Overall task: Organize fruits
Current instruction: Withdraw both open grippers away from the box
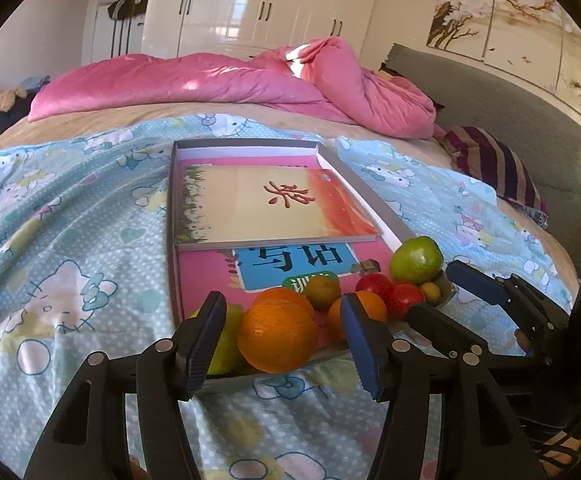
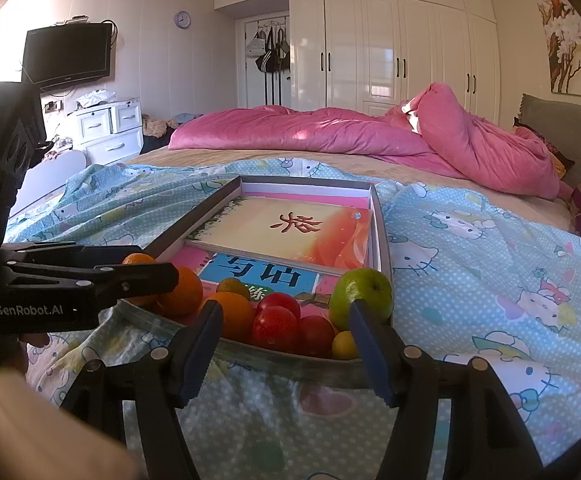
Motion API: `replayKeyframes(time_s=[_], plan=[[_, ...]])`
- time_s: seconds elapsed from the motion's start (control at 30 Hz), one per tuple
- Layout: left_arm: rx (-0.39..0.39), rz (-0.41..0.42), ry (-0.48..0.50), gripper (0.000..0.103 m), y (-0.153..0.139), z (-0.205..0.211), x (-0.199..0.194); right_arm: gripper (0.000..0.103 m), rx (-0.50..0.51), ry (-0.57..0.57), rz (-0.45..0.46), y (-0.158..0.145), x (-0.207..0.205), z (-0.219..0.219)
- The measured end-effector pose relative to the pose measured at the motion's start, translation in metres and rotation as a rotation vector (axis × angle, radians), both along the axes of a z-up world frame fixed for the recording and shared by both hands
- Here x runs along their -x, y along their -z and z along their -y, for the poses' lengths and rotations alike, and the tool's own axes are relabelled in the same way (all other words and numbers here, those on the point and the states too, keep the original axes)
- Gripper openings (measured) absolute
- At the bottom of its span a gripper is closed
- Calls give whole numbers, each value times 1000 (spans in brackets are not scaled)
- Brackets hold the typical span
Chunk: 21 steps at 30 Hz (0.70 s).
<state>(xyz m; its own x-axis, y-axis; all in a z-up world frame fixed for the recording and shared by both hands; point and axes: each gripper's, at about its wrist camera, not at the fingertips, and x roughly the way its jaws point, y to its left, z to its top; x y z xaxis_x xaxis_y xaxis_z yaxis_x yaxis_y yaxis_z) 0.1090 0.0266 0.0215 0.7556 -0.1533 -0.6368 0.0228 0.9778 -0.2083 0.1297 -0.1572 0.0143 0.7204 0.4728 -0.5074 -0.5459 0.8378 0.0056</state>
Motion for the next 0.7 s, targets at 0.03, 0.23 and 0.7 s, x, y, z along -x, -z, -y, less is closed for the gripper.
replayKeyframes(time_s=[0.03, 0.23, 0.7], plan=[[1, -1, -4, 61, 0, -1, 0, 67, -2, 2, 2, -1, 0, 0], [28, 4, -16, 61, -2, -7, 2, 74, -19, 16, 15, -5, 3, 5], [20, 72, -95, 76, -18, -17, 23, 94, -62, 59, 85, -18, 17, 18]])
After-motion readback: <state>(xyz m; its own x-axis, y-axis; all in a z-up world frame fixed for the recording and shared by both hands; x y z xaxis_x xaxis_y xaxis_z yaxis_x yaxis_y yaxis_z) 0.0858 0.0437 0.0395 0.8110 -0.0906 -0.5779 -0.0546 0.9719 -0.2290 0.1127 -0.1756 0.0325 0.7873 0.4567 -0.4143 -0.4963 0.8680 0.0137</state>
